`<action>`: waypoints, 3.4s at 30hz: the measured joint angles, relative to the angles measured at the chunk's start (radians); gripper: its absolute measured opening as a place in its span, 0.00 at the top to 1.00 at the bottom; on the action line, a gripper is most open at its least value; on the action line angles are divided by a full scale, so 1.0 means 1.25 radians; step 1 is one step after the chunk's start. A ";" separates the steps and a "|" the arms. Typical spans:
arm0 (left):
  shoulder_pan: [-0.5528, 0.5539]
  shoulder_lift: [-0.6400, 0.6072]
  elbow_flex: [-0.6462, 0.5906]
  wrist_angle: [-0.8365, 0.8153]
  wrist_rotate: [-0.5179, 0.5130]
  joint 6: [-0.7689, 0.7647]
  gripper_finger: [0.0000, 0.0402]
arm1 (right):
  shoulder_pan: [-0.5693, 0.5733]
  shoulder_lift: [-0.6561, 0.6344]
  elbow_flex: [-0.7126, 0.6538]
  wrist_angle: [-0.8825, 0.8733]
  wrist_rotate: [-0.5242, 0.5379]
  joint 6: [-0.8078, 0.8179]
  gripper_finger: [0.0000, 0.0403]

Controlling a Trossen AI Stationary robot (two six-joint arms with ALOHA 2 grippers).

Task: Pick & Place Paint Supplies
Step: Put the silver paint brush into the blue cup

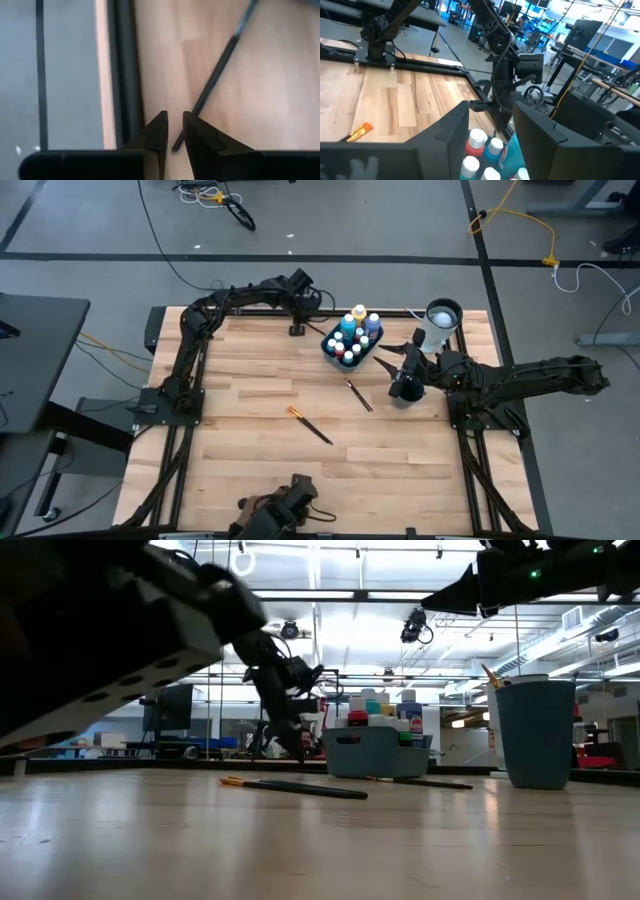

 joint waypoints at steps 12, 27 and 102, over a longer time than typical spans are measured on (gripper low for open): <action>-0.054 0.000 -0.001 -0.008 -0.048 0.116 0.64 | 0.000 0.000 0.000 -0.003 0.000 0.000 0.61; 0.008 0.036 0.004 0.014 0.033 0.122 0.57 | 0.000 0.000 0.001 0.004 -0.006 0.000 0.61; -0.040 -0.030 -0.071 0.053 -0.017 -0.430 0.52 | 0.000 0.000 0.000 0.068 -0.009 -0.081 0.61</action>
